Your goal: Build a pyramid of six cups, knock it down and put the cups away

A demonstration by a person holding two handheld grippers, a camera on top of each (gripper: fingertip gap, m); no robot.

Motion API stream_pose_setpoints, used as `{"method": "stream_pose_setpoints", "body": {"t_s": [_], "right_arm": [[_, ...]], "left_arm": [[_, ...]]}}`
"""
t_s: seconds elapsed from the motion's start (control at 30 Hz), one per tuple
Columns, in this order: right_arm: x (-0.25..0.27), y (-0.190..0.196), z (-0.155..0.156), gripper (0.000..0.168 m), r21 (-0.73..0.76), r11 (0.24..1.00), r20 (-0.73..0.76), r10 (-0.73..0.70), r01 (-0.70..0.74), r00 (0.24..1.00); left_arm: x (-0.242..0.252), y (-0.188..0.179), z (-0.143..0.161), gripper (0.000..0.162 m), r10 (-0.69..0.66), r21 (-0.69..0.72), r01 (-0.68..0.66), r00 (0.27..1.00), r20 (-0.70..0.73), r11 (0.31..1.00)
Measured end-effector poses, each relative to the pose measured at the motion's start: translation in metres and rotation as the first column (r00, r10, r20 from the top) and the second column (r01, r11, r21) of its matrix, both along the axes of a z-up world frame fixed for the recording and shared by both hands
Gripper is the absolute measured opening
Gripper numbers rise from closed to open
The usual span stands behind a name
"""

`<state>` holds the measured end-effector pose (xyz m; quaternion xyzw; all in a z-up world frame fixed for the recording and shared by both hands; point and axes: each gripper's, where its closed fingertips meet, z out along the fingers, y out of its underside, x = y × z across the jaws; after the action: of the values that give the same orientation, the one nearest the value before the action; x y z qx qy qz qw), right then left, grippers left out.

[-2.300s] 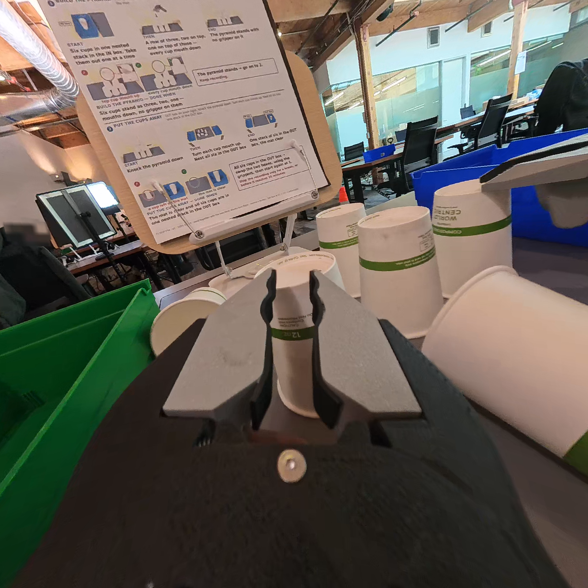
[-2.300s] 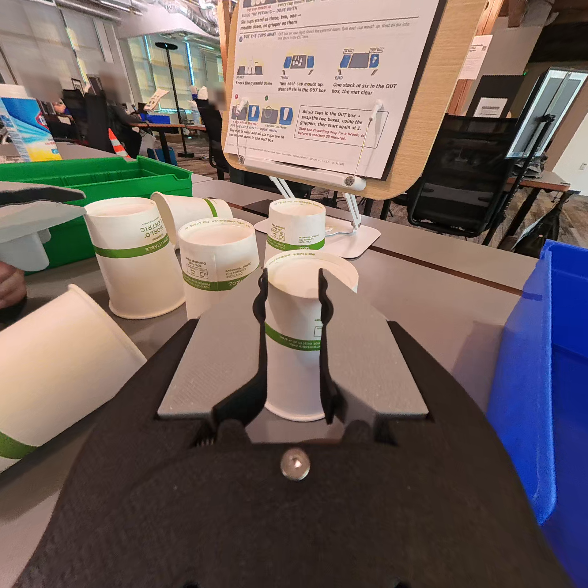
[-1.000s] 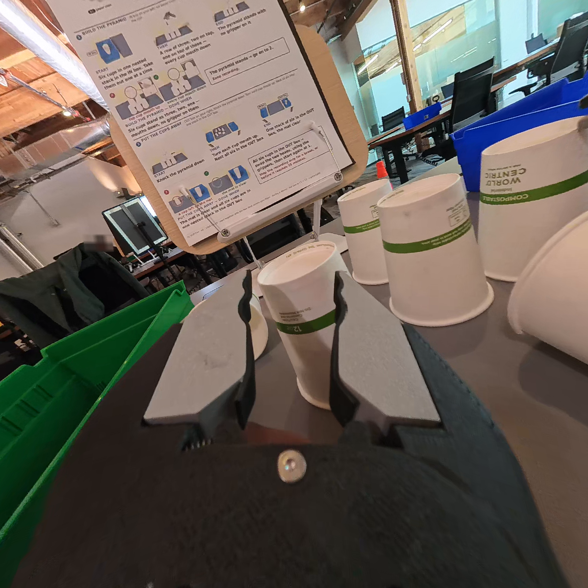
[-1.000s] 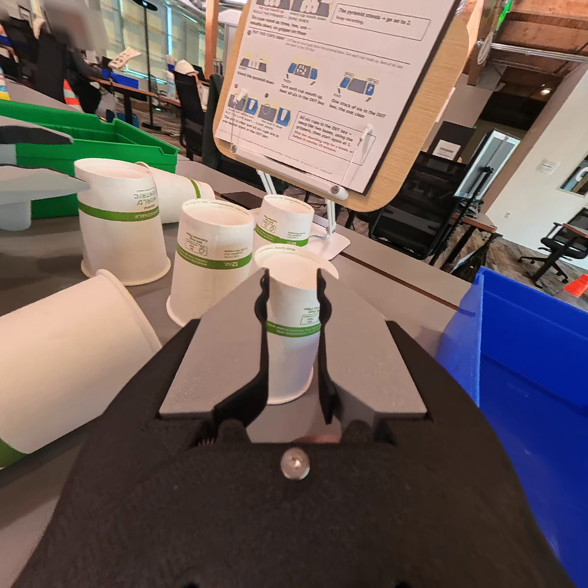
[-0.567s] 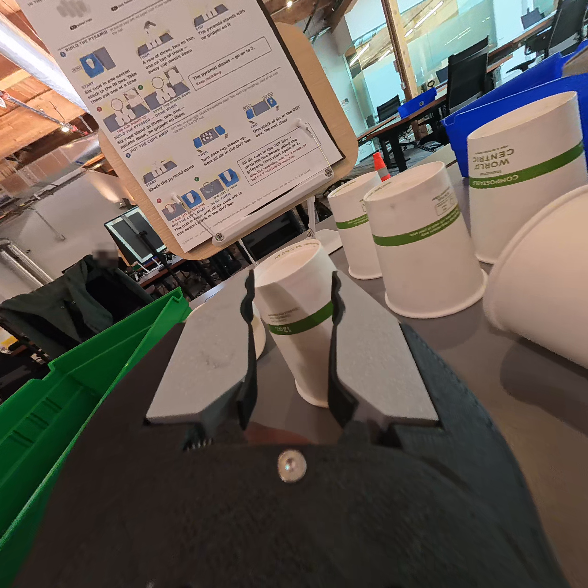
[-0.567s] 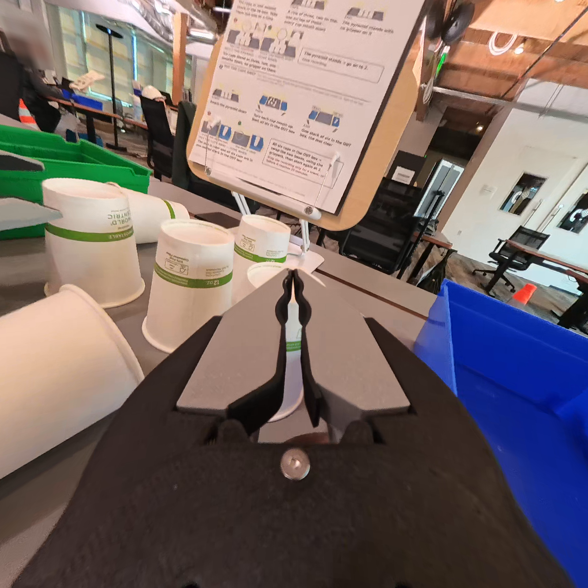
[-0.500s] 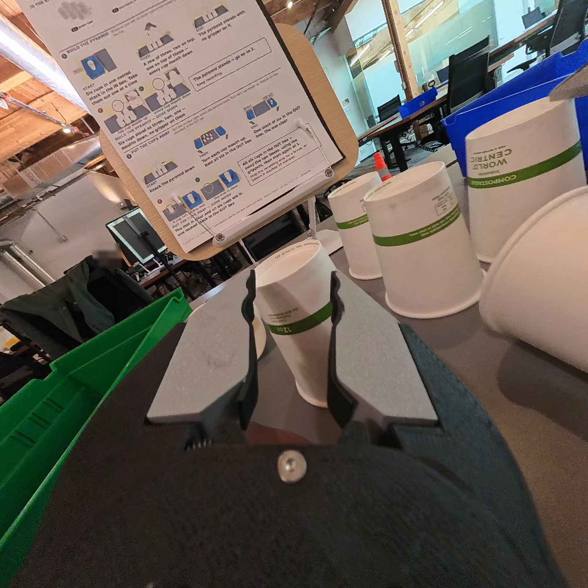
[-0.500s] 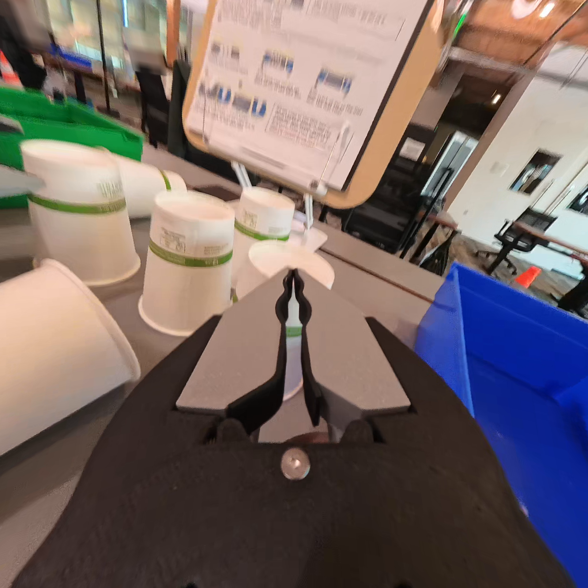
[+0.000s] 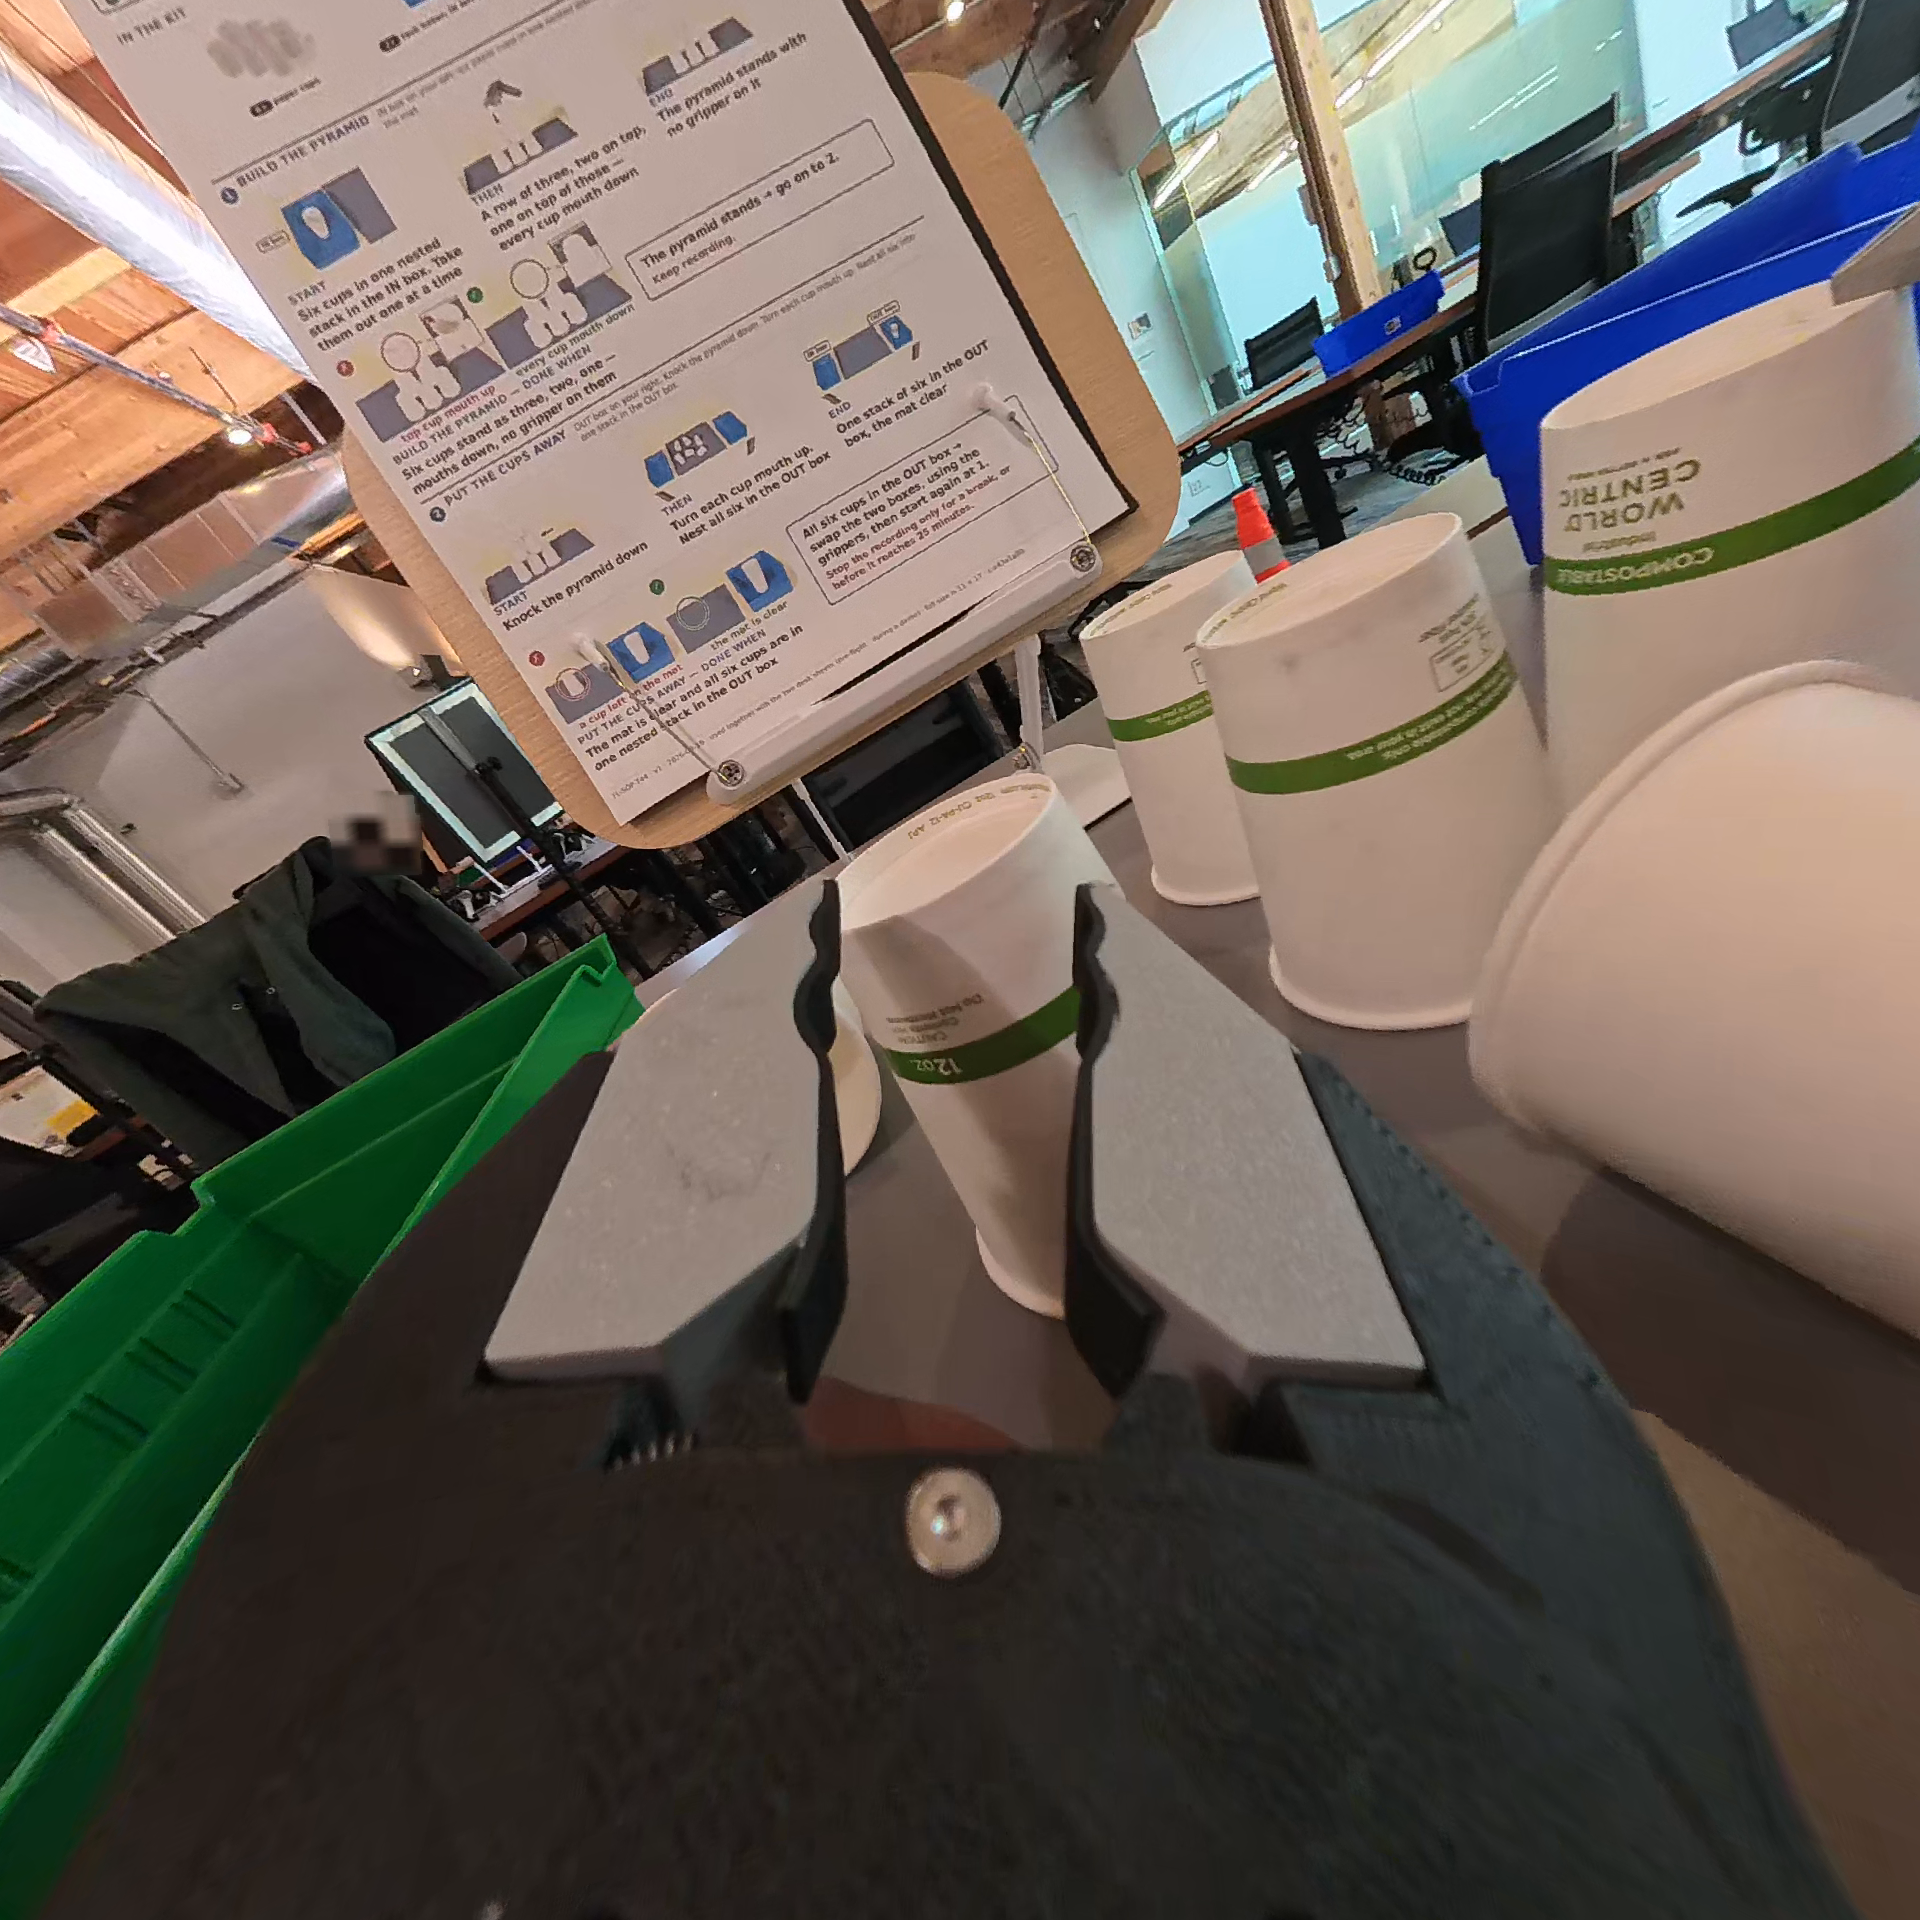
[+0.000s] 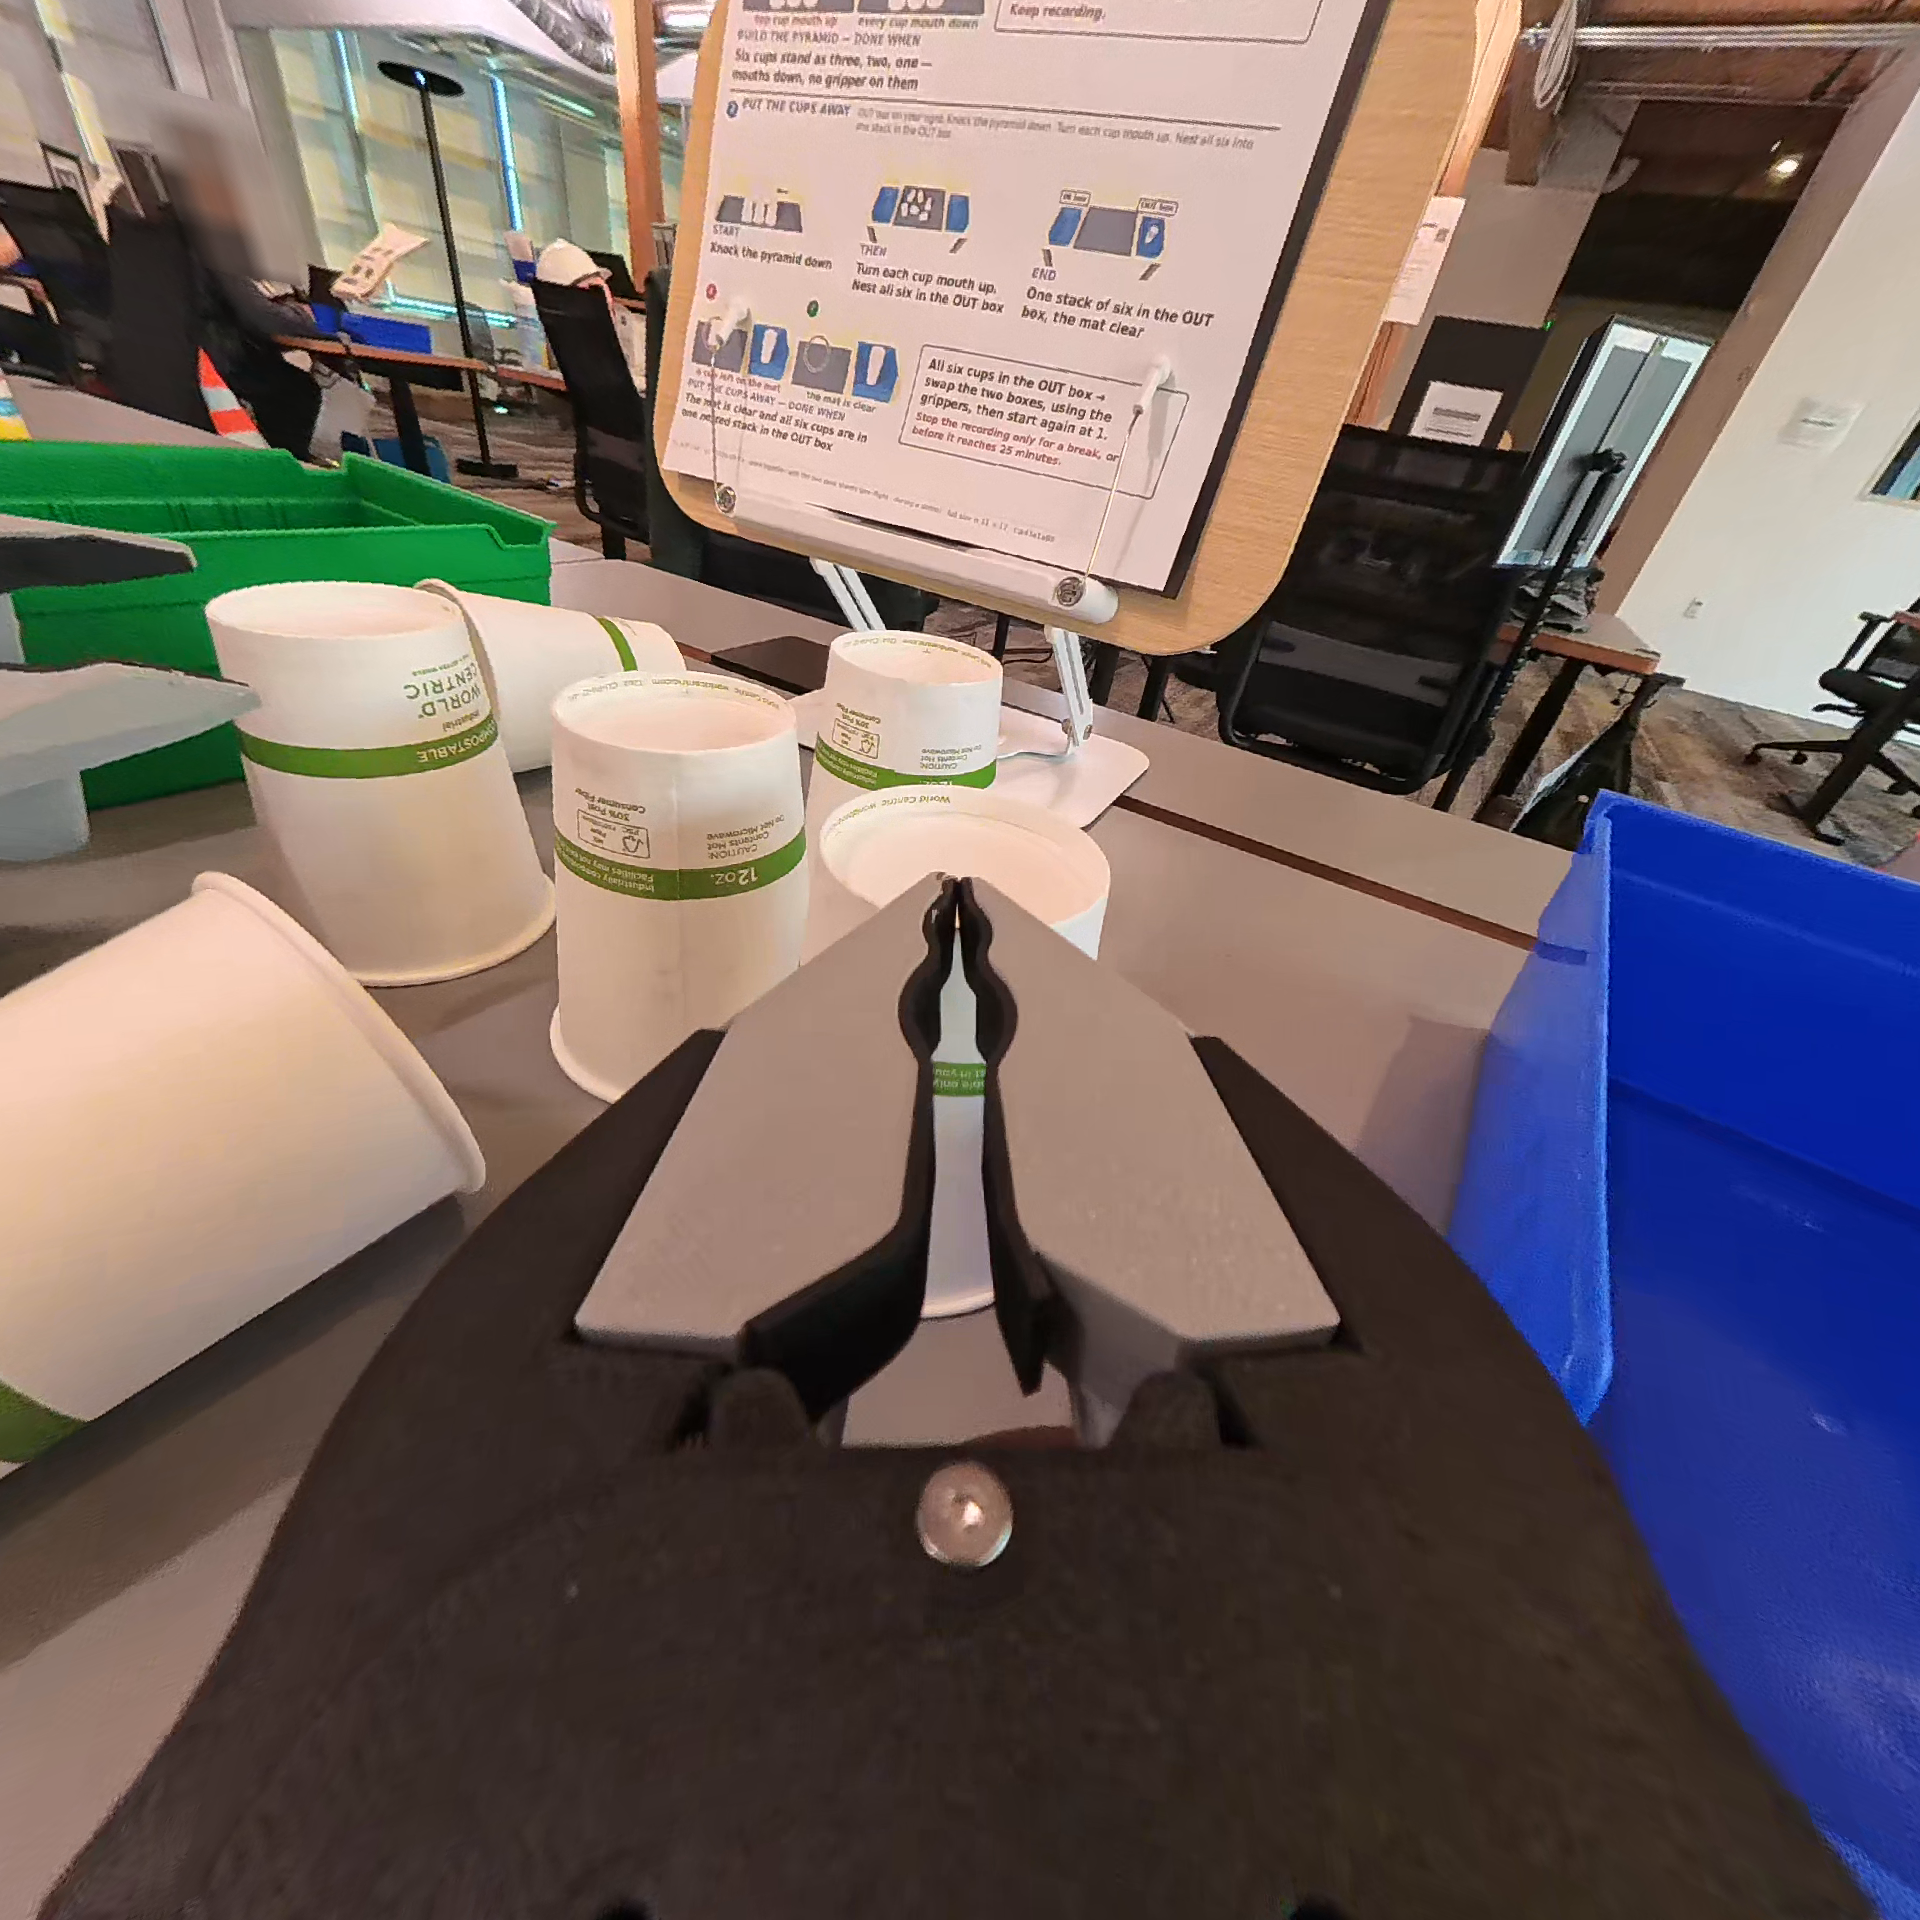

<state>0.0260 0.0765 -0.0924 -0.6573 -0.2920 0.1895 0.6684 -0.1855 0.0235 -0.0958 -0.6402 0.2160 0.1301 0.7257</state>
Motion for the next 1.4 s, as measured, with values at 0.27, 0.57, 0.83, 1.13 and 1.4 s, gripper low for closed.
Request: {"method": "stream_pose_setpoints", "body": {"t_s": [0.27, 0.57, 0.83, 1.13, 1.4], "right_arm": [[-0.0007, -0.0038, 0.0008, 0.0, 0.036, 0.999, 0.027, 0.001, -0.002, 1.0], [0.0004, -0.0036, 0.0006, 0.0, 0.018, 1.0, 0.007, 0.016, -0.016, 1.0], [-0.0017, -0.0064, 0.0005, 0.0, 0.031, 0.999, 0.027, 0.029, -0.03, 0.999], [-0.0022, -0.0071, 0.0007, 0.001, 0.039, 0.999, 0.037, 0.03, -0.031, 0.999], [-0.0029, -0.0077, 0.0007, 0.001, 0.042, 0.999, 0.038, 0.033, -0.035, 0.999]], "left_arm": [[0.003, 0.0002, -0.0012, 0.042, -0.003, 0.003, 0.003, 1.0, -0.027, 1.0], [-0.0017, -0.0011, 0.0026, 0.037, 0.016, 0.025, -0.016, 1.0, -0.017, 1.0], [-0.0004, -0.0001, 0.0006, 0.036, 0.017, 0.017, -0.017, 0.999, -0.03, 1.0], [0.0009, 0.0001, 0.0, 0.037, 0.017, 0.019, -0.016, 0.999, -0.048, 1.0], [0.0022, -0.0005, 0.0008, 0.036, 0.017, 0.028, -0.016, 0.998, -0.064, 0.999]]}}
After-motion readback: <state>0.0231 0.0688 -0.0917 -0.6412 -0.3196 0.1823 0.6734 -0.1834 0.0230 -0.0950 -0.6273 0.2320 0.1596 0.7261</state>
